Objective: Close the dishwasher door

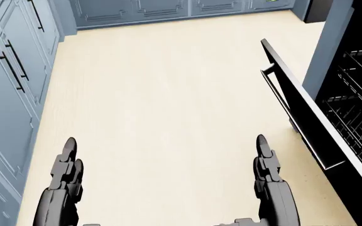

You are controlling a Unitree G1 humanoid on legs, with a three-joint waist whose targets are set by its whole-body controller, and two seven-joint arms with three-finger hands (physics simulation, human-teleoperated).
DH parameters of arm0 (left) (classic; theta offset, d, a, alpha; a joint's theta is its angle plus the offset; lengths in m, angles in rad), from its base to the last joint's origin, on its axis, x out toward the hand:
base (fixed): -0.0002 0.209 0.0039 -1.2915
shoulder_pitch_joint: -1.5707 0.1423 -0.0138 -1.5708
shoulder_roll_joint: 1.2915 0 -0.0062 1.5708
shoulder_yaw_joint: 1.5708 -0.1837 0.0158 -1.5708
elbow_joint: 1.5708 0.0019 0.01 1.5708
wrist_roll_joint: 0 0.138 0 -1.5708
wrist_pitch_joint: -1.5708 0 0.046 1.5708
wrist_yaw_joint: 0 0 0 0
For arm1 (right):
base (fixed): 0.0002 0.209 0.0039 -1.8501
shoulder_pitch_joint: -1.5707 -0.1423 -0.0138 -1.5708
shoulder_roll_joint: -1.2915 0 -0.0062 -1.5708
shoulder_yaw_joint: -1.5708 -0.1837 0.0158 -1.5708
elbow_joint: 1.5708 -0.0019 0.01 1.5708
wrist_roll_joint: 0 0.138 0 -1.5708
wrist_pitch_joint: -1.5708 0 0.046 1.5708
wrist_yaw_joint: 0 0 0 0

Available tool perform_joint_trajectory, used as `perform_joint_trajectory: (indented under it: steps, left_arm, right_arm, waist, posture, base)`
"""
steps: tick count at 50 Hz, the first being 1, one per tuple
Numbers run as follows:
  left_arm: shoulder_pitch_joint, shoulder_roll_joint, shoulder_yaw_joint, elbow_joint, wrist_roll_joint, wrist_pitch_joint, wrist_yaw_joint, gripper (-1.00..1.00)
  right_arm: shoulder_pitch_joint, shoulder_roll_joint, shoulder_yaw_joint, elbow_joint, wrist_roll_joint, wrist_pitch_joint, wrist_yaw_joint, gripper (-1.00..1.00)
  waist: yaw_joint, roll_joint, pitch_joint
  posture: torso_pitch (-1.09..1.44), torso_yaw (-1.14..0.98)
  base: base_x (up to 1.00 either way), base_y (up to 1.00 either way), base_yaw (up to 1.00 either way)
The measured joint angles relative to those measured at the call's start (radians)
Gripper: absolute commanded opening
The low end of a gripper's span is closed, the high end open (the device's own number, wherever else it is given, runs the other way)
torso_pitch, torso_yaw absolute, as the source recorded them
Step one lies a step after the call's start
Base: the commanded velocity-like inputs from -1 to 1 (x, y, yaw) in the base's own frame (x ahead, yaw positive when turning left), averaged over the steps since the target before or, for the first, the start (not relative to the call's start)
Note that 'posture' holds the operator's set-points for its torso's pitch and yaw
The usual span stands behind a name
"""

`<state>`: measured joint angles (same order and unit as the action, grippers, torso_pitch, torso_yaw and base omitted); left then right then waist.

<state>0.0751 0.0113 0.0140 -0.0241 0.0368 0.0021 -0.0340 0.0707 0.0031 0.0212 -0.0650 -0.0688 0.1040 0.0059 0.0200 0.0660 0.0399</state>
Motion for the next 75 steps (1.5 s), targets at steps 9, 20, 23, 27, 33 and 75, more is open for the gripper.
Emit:
perform_joint_trajectory:
  steps: [9,20,23,27,33,75]
  left_arm:
    - [0.000,-0.001,-0.005,-0.013,0.001,-0.004,0.002,1.00]
    - [0.001,-0.009,-0.019,-0.020,-0.002,0.009,-0.007,1.00]
    - [-0.001,-0.007,-0.013,-0.029,-0.004,0.005,-0.003,1.00]
    - [-0.001,-0.009,-0.019,-0.024,-0.005,0.002,-0.004,1.00]
    - [0.009,0.000,0.002,-0.010,-0.005,0.013,0.000,1.00]
    - [0.009,-0.014,-0.036,-0.018,-0.004,0.015,-0.009,1.00]
  right_arm:
    - [-0.010,-0.001,-0.003,-0.009,-0.002,-0.012,0.000,1.00]
    - [0.000,-0.010,-0.025,-0.005,-0.003,-0.001,-0.010,1.00]
    - [-0.002,-0.008,-0.017,-0.006,-0.002,-0.004,-0.007,1.00]
    - [-0.002,-0.009,-0.020,-0.008,-0.002,-0.004,-0.007,1.00]
    - [0.000,0.001,0.002,0.005,-0.002,0.003,-0.004,1.00]
    - [0.008,-0.012,-0.030,-0.021,-0.001,0.011,-0.011,1.00]
  waist:
    - [0.008,-0.085,-0.010]
    - [-0.017,-0.072,-0.004]
    - [-0.011,-0.053,-0.002]
    - [-0.012,-0.024,-0.002]
    - [0.005,0.000,-0.007]
    - [-0.019,-0.114,-0.009]
  posture:
    - [0.00,0.00]
    - [0.00,0.00]
    - [0.00,0.00]
    - [0.00,0.00]
    - [0.00,0.00]
    - [0.00,0.00]
  base:
    - [0.00,-0.32,0.00]
    - [0.00,-0.24,0.00]
    - [0.00,-0.23,0.00]
    - [0.00,-0.22,0.00]
    - [0.00,-0.21,0.00]
    - [0.00,-0.19,0.17]
